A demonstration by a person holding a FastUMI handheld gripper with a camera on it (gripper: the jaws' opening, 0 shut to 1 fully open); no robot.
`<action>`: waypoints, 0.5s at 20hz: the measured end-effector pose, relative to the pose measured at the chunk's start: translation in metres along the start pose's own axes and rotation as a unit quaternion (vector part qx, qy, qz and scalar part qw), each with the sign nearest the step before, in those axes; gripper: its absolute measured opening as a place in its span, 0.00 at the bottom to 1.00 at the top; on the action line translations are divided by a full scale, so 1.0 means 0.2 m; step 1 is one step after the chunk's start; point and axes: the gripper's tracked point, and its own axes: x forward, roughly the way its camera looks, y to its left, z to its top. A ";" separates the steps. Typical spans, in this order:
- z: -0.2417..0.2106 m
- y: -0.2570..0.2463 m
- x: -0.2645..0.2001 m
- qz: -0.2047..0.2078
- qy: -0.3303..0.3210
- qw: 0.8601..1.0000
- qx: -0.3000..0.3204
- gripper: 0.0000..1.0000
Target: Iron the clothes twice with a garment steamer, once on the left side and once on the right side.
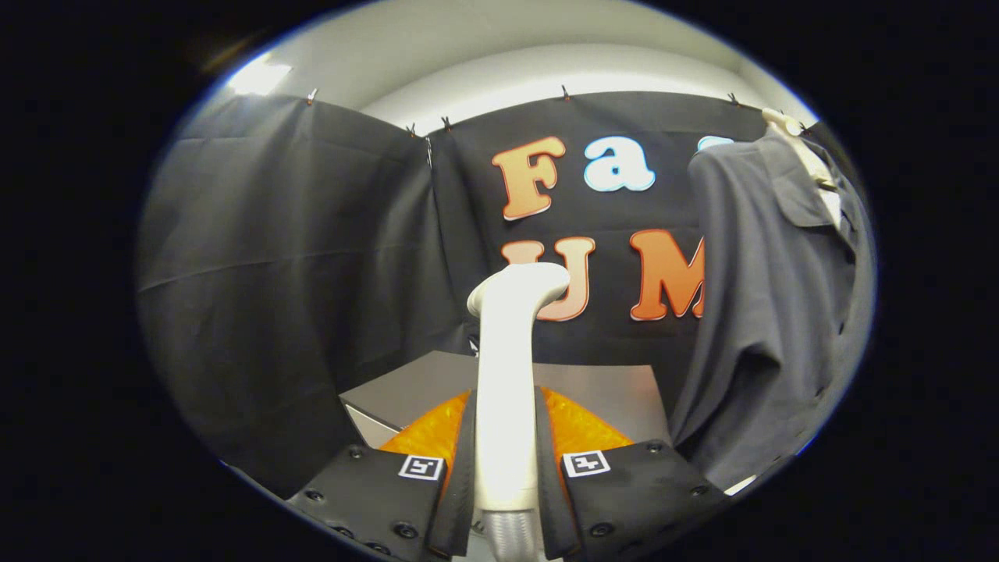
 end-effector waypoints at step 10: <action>0.05 -0.67 -1.06 -0.065 -0.062 0.995 -0.036 0.42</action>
